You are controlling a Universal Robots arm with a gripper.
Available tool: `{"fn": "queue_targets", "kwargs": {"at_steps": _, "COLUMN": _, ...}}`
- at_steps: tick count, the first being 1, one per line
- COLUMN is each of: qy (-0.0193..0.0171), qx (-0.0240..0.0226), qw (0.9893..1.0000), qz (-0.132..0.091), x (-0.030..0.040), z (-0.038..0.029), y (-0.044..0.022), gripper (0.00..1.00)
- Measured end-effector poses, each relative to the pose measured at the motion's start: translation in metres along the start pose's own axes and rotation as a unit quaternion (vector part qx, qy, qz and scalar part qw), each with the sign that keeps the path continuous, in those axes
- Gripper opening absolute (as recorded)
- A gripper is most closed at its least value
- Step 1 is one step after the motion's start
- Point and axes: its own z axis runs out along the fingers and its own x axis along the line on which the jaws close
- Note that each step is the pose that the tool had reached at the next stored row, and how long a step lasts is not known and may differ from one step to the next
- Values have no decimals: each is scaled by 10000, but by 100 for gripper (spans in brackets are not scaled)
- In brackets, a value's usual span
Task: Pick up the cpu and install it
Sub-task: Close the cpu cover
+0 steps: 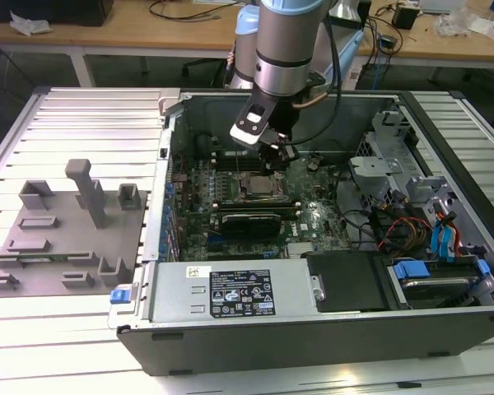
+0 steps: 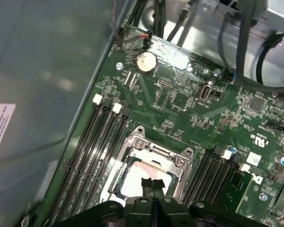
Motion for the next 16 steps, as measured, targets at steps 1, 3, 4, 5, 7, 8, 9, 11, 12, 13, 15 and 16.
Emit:
{"fn": "queue_targets", "kwargs": {"at_steps": 1, "qy": -1, "qx": 0, "qw": 9999, "qz": -124, "x": 0, "z": 0, "y": 0, "gripper": 11}}
{"fn": "queue_targets", "kwargs": {"at_steps": 3, "qy": -2, "qx": -1, "qw": 9996, "qz": -283, "x": 0, "z": 0, "y": 0, "gripper": 11}}
{"fn": "queue_targets", "kwargs": {"at_steps": 4, "qy": -3, "qx": -1, "qw": 9992, "qz": -394, "x": 0, "z": 0, "y": 0, "gripper": 11}}
{"fn": "queue_targets", "kwargs": {"at_steps": 5, "qy": -4, "qx": -1, "qw": 9984, "qz": -569, "x": 0, "z": 0, "y": 0, "gripper": 11}}
{"fn": "queue_targets", "kwargs": {"at_steps": 7, "qy": -5, "qx": -2, "qw": 9972, "qz": -753, "x": 0, "z": 0, "y": 0, "gripper": 11}}
{"fn": "queue_targets", "kwargs": {"at_steps": 8, "qy": -6, "qx": -2, "qw": 9958, "qz": -918, "x": 0, "z": 0, "y": 0, "gripper": 11}}
{"fn": "queue_targets", "kwargs": {"at_steps": 9, "qy": -6, "qx": -3, "qw": 9949, "qz": -1012, "x": 0, "z": 0, "y": 0, "gripper": 11}}
{"fn": "queue_targets", "kwargs": {"at_steps": 11, "qy": -8, "qx": -3, "qw": 9919, "qz": -1272, "x": 0, "z": 1, "y": 0, "gripper": 11}}
{"fn": "queue_targets", "kwargs": {"at_steps": 12, "qy": -9, "qx": -4, "qw": 9888, "qz": -1494, "x": 0, "z": 1, "y": 0, "gripper": 11}}
{"fn": "queue_targets", "kwargs": {"at_steps": 13, "qy": -10, "qx": -4, "qw": 9863, "qz": -1647, "x": 0, "z": 1, "y": 0, "gripper": 11}}
{"fn": "queue_targets", "kwargs": {"at_steps": 15, "qy": -13, "qx": -6, "qw": 9794, "qz": -2020, "x": 0, "z": 1, "y": 0, "gripper": 11}}
{"fn": "queue_targets", "kwargs": {"at_steps": 16, "qy": -14, "qx": -6, "qw": 9767, "qz": -2145, "x": 0, "z": 1, "y": 0, "gripper": 11}}
